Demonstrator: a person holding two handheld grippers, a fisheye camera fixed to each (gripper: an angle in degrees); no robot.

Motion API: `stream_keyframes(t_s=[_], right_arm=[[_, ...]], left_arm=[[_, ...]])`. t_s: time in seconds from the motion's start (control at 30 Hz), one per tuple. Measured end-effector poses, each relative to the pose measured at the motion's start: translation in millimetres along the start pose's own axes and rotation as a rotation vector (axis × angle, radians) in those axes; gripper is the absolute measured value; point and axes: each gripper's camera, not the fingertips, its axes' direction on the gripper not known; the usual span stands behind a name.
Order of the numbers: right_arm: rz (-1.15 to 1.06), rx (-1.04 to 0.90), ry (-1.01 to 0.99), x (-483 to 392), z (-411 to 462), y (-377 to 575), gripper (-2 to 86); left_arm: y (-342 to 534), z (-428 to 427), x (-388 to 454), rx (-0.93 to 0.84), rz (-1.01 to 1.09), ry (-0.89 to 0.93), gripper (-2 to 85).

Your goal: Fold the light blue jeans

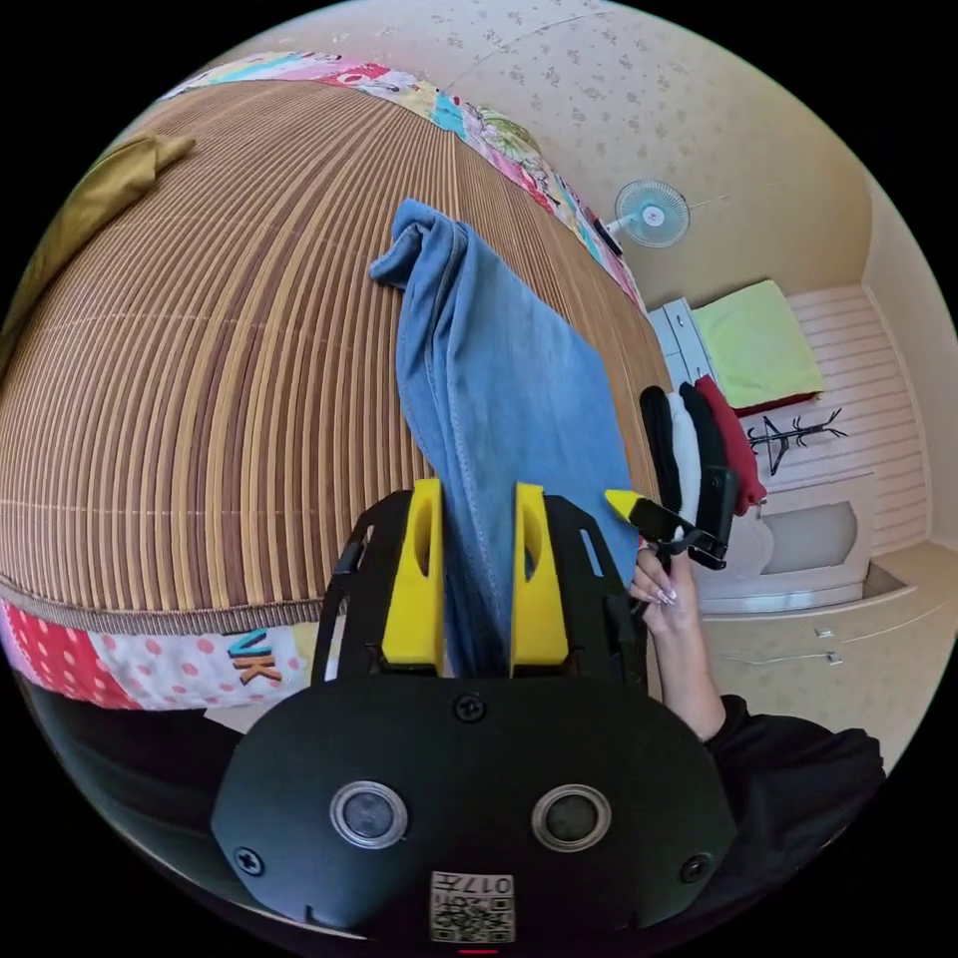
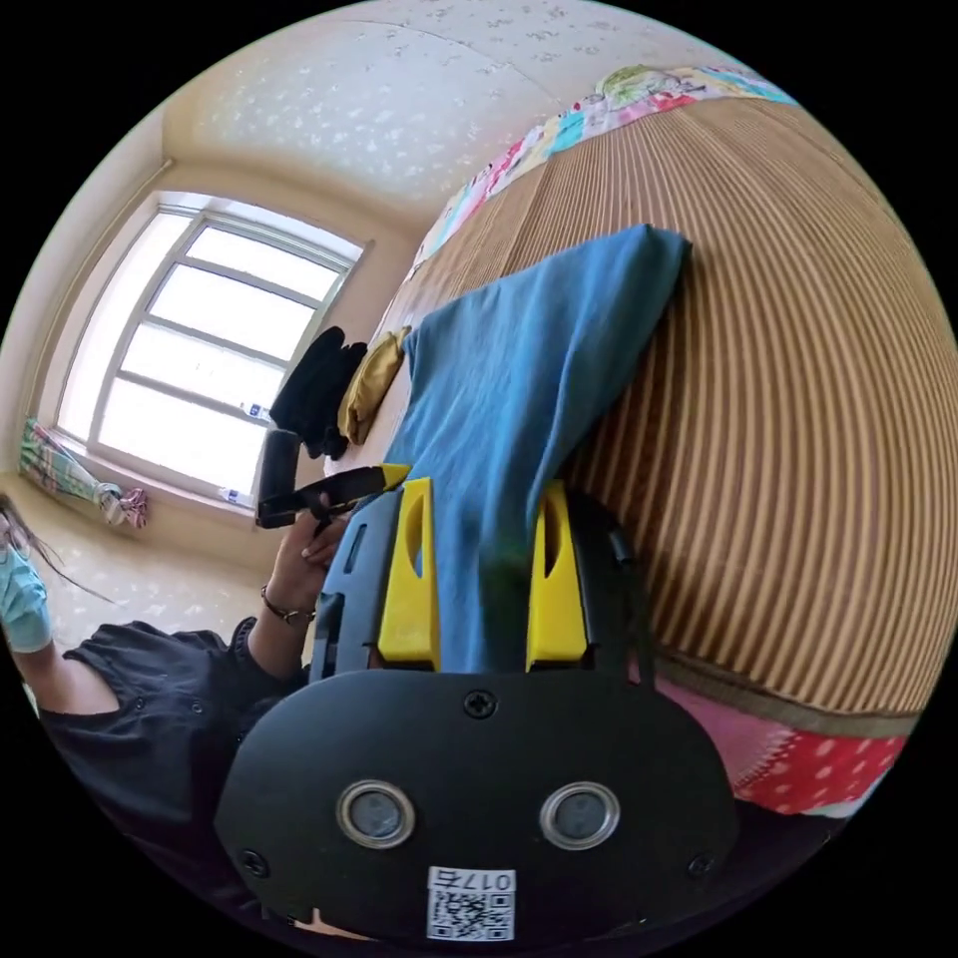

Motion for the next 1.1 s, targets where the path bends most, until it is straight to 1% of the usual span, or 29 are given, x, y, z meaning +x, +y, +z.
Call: stream_keyframes(t_s=[0.1, 0.13, 0.2, 0.27, 0.33, 0.43, 0.5, 0.57, 0.6, 0.67, 0.7, 0.73, 0.77, 0.8, 0.83, 0.87, 0.9, 0.93, 1.0, 1.03, 1.07, 1.1], right_arm=[[-0.011, -0.002, -0.118, -9, -1, -2, 7.9], [-0.019, 0.006, -0.135, -12, -4, -3, 7.6], [-0.067, 0.05, -0.234, -33, -9, -16, 6.6], [-0.104, 0.065, -0.294, -55, -6, -38, 5.7], [-0.155, 0.065, -0.288, -86, 2, -68, 4.8], [-0.256, 0.058, -0.257, -150, 21, -125, 3.9], [-0.369, 0.082, -0.248, -211, 37, -166, 3.7], [-0.443, 0.126, -0.244, -254, 49, -186, 3.8], [-0.496, 0.158, -0.245, -280, 59, -194, 3.9], [-0.542, 0.199, -0.237, -312, 80, -203, 4.3], [-0.521, 0.211, -0.231, -324, 101, -208, 4.7], [-0.498, 0.206, -0.231, -327, 114, -210, 5.0], [-0.426, 0.173, -0.232, -327, 146, -214, 5.6], [-0.346, 0.117, -0.222, -321, 180, -216, 6.4], [-0.311, 0.074, -0.207, -316, 199, -216, 6.9], [-0.249, -0.039, -0.166, -304, 233, -213, 8.0], [-0.189, -0.158, -0.133, -287, 261, -204, 9.3], [-0.167, -0.205, -0.135, -276, 271, -197, 9.4], [-0.083, -0.291, -0.231, -229, 276, -164, 8.1], [-0.057, -0.296, -0.272, -215, 271, -155, 7.4], [-0.018, -0.279, -0.36, -187, 253, -137, 5.7], [0.019, -0.243, -0.416, -161, 229, -120, 4.4]], left_arm=[[-9, -4, -3, -0.086, 0.008, 0.08, 6.7], [-9, -14, -3, -0.083, 0.024, 0.114, 6.4], [-9, -37, -1, -0.037, 0.044, 0.134, 6.3], [-15, -78, 5, 0.032, 0.075, 0.102, 6.2], [-26, -115, 8, 0.079, 0.098, 0.059, 6.1], [-50, -192, 10, 0.168, 0.127, -0.013, 6.1], [-62, -245, 13, 0.231, 0.158, -0.058, 6.2], [-68, -317, 17, 0.326, 0.196, -0.092, 6.2], [-68, -332, 19, 0.347, 0.21, -0.11, 6.2], [-69, -381, 18, 0.384, 0.243, -0.203, 6.3], [-70, -390, 13, 0.379, 0.227, -0.22, 6.4], [-72, -404, -4, 0.353, 0.152, -0.237, 6.6], [-71, -413, -27, 0.321, 0.044, -0.261, 7.0], [-68, -416, -38, 0.309, -0.002, -0.284, 7.3], [-56, -420, -57, 0.304, -0.087, -0.363, 7.9], [-36, -420, -70, 0.326, -0.159, -0.449, 8.4], [-25, -418, -72, 0.34, -0.173, -0.48, 8.6], [-2, -408, -69, 0.355, -0.161, -0.515, 8.6], [35, -381, -52, 0.364, -0.133, -0.519, 7.9], [60, -355, -30, 0.374, -0.062, -0.469, 6.3], [80, -323, -5, 0.363, 0.027, -0.437, 3.8], [87, -308, 7, 0.346, 0.047, -0.44, 2.6]])
